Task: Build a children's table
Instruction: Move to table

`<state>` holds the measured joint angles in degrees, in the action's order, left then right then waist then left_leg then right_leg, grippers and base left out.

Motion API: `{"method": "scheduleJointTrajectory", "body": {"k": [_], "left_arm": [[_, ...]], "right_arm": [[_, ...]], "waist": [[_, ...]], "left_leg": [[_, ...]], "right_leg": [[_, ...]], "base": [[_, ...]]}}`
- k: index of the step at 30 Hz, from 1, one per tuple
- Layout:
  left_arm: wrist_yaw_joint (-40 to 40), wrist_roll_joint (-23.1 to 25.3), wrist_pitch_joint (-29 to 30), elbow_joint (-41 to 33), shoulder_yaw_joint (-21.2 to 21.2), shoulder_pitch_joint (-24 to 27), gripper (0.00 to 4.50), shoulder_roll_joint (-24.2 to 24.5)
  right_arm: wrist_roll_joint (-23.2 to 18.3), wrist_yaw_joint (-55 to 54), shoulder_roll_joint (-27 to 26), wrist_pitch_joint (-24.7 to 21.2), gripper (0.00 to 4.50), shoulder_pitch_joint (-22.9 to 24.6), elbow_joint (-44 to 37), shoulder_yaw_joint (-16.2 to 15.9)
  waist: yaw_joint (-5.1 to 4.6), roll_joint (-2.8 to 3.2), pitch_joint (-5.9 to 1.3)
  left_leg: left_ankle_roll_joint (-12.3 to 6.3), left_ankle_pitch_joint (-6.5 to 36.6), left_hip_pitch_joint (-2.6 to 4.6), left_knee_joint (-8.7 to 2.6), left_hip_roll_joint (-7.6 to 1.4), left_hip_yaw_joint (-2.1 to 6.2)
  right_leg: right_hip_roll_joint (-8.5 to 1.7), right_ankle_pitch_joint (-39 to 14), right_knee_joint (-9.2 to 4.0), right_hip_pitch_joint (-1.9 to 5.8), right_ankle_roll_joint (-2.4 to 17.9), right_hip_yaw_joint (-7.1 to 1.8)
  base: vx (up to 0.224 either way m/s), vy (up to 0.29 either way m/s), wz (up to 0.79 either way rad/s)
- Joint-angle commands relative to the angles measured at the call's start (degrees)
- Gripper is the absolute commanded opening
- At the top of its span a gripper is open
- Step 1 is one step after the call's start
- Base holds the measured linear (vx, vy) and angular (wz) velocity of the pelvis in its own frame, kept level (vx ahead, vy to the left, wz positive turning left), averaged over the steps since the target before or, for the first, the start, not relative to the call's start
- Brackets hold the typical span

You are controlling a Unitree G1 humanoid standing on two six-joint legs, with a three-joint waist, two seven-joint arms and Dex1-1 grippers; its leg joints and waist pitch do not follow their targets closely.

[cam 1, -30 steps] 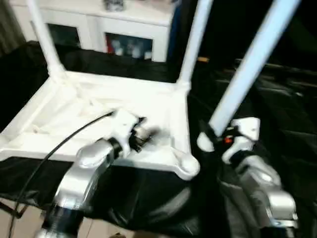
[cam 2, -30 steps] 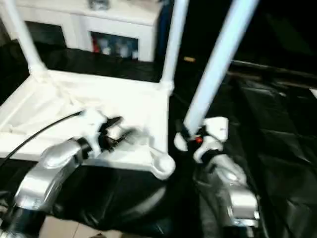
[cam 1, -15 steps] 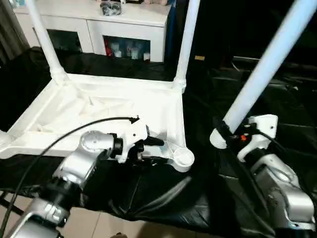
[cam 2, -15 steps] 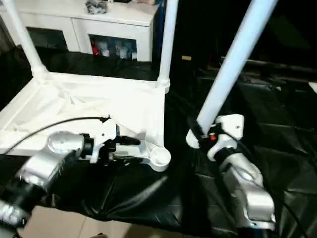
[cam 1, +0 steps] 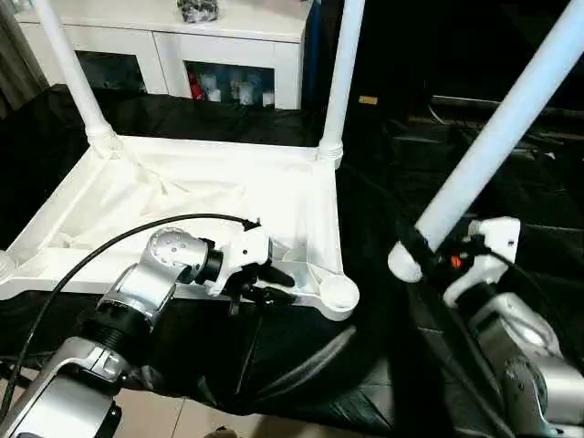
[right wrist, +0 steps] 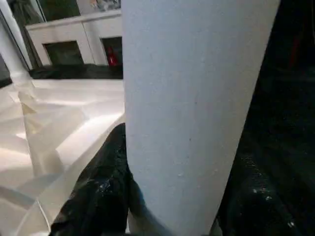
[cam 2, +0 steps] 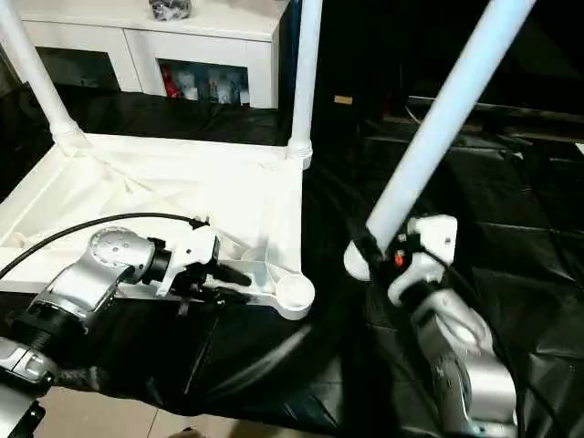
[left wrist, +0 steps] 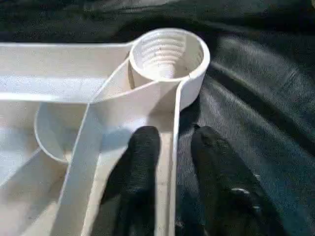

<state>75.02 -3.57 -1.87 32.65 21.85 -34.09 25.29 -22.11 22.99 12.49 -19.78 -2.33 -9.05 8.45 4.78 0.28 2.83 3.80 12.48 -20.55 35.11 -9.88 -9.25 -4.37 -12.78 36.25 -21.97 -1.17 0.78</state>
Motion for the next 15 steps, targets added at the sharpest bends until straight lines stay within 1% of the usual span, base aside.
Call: {"method": "scheduleJointTrajectory", "body": {"k": [1,3,4,6,8,10,11,13,15], "left_arm": [[0.66,1.03,-1.27,0.9,0.92,-1.12,0.87,-0.03],[1.09,1.51,-1.62,1.57,1.0,-1.15,0.69,0.05],[1.45,1.89,-1.89,1.95,1.06,-1.19,0.69,0.16],[1.62,2.61,-2.4,2.7,1.13,-1.25,0.45,0.52],[1.54,2.78,-2.47,2.86,1.14,-1.28,0.31,0.69],[1.56,2.92,-2.41,3.07,1.2,-1.36,0.24,0.83],[1.6,2.91,-2.4,3.16,1.21,-1.4,0.05,0.85],[1.89,2.9,-2.14,3.38,1.23,-1.51,0.01,1.08],[2.11,3.16,-1.96,3.4,1.31,-1.52,0.0,1.29]], "right_arm": [[-0.38,0.23,0.64,-0.46,1.88,-0.5,-1.98,0.42],[-0.49,0.15,0.67,-0.69,1.88,-0.71,-2.07,0.34],[-0.56,0.09,0.69,-0.75,1.88,-0.77,-2.08,0.27],[-0.66,0.09,0.74,-0.76,1.88,-0.89,-1.96,0.04],[-0.71,0.2,0.81,-0.76,1.88,-0.99,-1.87,-0.04],[-0.81,0.35,0.87,-0.77,1.88,-1.18,-1.75,-0.05],[-0.88,0.41,0.9,-0.8,1.88,-1.29,-1.74,-0.06],[-1.77,1.35,0.95,-1.22,1.88,-1.79,-1.97,-0.29],[-2.57,2.15,0.99,-1.74,1.88,-2.01,-2.27,-0.55]], "waist": [[-0.23,0.39,-3.5],[-0.27,0.22,-3.38],[-0.24,0.26,-3.38],[-0.22,0.14,-3.37],[-0.18,0.1,-3.43],[-0.21,0.07,-3.47],[-0.21,0.11,-3.47],[-0.25,0.0,-3.41],[-0.31,0.08,-3.4]], "left_leg": [[-0.04,6.69,0.4,-4.77,-2.35,0.46],[0.09,7.52,0.49,-4.85,-2.4,0.33],[0.07,7.52,0.52,-4.86,-2.42,0.34],[0.08,7.36,0.47,-4.89,-2.47,0.27],[-0.12,6.5,0.44,-4.85,-2.47,0.23],[-0.54,5.37,0.45,-4.79,-2.47,0.19],[-0.62,5.18,0.41,-4.79,-2.47,0.19],[-0.84,5.49,0.45,-4.8,-2.46,0.11],[-0.9,5.74,0.42,-4.82,-2.49,0.14]], "right_leg": [[-3.1,2.0,-3.63,2.56,14.67,-1.69],[-3.11,0.48,-3.82,2.43,14.54,-1.75],[-3.13,0.31,-3.81,2.43,14.55,-1.75],[-3.21,-0.08,-3.88,2.47,14.38,-1.8],[-3.22,0.5,-3.77,2.51,14.21,-1.82],[-3.18,2.23,-3.64,2.48,14.38,-1.78],[-3.17,2.51,-3.6,2.49,14.45,-1.77],[-3.18,2.1,-3.68,2.46,14.6,-1.79],[-3.21,1.8,-3.66,2.49,14.75,-1.79]], "base": [[0.0,0.0,0.0],[0.0,0.0,0.0],[0.0,0.0,0.0],[0.0,0.0,0.0],[0.0,0.0,0.0],[0.0,0.0,0.0],[0.0,0.0,0.0],[0.0,0.0,0.0],[0.0,0.0,0.0]]}}
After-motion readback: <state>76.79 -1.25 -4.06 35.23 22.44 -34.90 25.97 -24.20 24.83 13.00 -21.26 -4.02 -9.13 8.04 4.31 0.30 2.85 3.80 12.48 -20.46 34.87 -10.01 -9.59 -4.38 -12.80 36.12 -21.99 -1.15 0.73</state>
